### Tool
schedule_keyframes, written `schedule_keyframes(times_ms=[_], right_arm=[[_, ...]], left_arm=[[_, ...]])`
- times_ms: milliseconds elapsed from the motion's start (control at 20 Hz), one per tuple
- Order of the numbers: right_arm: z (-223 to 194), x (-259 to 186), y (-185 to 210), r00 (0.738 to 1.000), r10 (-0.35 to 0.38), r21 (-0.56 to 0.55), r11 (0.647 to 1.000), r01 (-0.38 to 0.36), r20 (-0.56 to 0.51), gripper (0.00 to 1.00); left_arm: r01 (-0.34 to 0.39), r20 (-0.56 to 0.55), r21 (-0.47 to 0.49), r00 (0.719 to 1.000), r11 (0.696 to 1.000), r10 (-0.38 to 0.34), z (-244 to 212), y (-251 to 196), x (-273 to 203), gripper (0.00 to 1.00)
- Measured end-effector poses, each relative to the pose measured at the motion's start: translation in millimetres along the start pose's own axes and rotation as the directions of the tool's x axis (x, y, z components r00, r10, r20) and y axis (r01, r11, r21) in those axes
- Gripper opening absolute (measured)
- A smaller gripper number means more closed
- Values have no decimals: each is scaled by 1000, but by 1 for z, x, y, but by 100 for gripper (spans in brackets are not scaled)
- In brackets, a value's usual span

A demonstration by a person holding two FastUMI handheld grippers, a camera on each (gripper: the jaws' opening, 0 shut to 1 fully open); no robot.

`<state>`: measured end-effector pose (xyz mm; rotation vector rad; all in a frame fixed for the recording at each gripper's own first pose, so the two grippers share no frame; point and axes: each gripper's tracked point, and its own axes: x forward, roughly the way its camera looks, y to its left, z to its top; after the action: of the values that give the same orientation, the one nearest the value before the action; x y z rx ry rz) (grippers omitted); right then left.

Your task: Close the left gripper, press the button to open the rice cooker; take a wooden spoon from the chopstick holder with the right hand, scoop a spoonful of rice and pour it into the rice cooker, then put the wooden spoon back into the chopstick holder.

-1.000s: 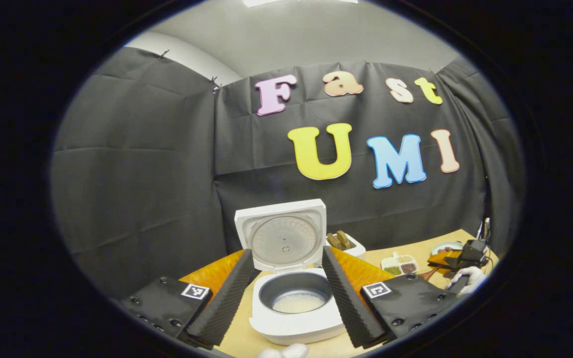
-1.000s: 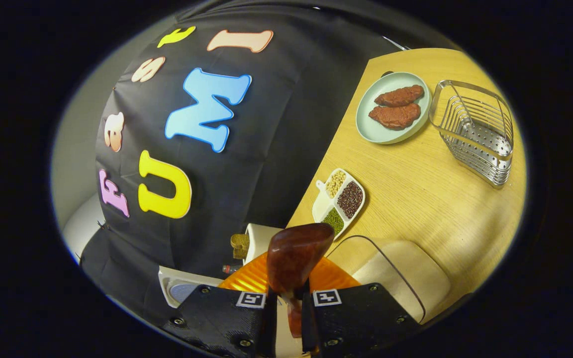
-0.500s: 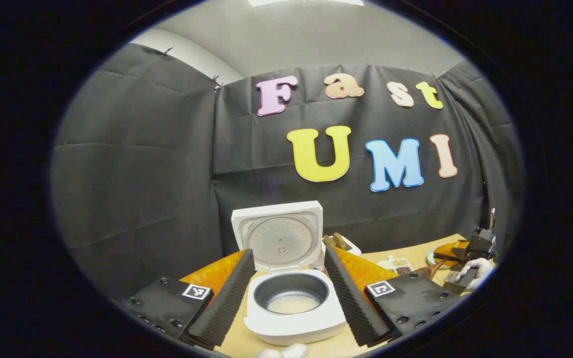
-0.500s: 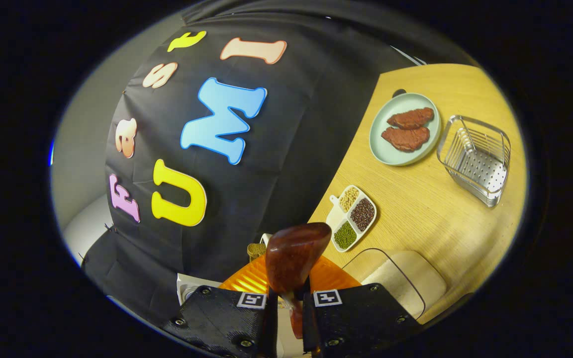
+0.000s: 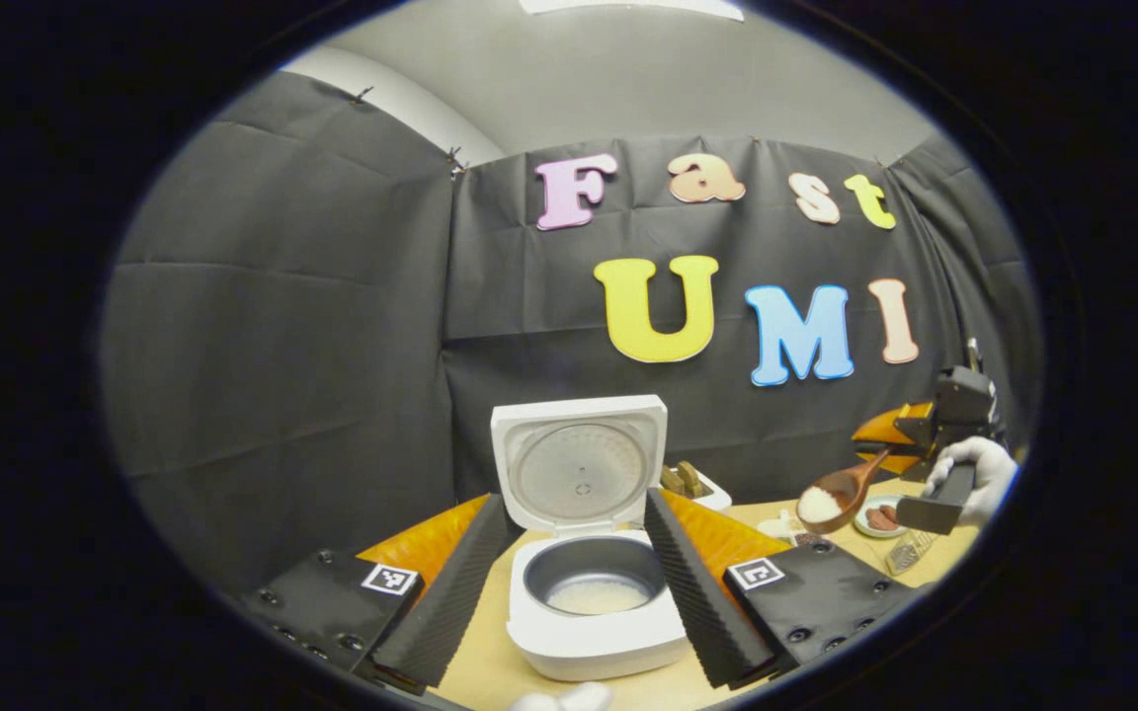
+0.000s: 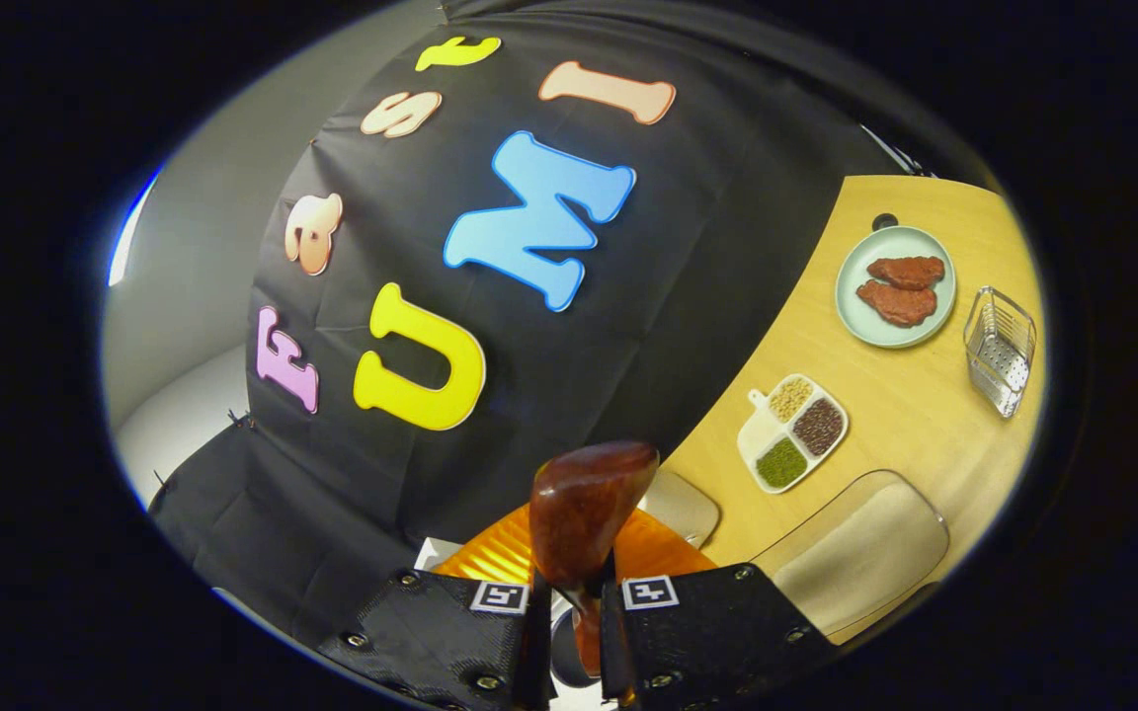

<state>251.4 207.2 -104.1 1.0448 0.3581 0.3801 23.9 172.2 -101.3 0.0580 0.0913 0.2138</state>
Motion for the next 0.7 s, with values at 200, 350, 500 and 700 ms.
schedule_keyframes(times_ms=[200, 350, 500, 700], right_arm=[[-51, 24, 57, 997, 43, -50, 998, -46, -62, 20], [-101, 44, 83, 990, 71, -67, 995, -79, -124, 20], [-149, 66, 92, 983, 73, -112, 989, -92, -166, 20], [-199, 93, 85, 978, 38, -176, 982, -75, -205, 20]], left_arm=[[-21, 1, -32, 1000, 999, 21, -4, 17, -10, 100], [-37, -2, -46, 999, 998, 37, -8, 28, -13, 95], [-63, -7, -46, 998, 997, 63, -10, 44, -14, 100], [-91, -34, -49, 995, 995, 89, -22, 59, -16, 100]])
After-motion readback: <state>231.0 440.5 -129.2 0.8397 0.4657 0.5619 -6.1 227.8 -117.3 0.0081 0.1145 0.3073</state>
